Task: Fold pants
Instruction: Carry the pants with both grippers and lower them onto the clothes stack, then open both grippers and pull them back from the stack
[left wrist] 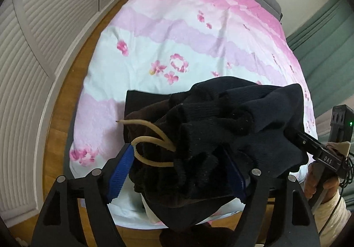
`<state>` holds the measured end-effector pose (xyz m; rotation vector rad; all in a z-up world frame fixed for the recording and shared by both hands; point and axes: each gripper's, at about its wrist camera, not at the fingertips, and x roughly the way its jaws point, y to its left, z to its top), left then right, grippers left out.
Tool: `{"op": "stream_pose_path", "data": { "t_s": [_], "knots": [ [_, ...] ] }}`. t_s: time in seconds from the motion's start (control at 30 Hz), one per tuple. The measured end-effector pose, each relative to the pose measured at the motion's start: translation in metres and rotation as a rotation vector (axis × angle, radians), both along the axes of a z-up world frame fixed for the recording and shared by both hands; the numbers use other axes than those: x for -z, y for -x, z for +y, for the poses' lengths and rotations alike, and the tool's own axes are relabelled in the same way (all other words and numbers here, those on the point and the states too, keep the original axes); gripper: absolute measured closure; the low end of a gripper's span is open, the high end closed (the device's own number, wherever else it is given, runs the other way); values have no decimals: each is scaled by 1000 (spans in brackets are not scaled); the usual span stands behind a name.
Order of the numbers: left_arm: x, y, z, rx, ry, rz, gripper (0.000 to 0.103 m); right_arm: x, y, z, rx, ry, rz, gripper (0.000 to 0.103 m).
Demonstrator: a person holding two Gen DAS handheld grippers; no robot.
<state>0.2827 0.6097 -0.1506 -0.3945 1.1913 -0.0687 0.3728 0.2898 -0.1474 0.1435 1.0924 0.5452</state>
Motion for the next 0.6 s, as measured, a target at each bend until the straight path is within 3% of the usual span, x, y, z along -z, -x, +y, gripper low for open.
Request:
{"op": "stream_pose_path", "data": {
  "t_s": [0.37,0.47,0.6],
  "knots": [
    [19,3,3,-27,-13,-15,12,45,-9,1,16,-24,32,5],
    [6,10,-8,-20,-103,-59,12,40,-9,3,47,-16,44,3],
    [-20,25,-33,3,-296,-140,13,26,0,4,65,8,52,2]
  ]
}}
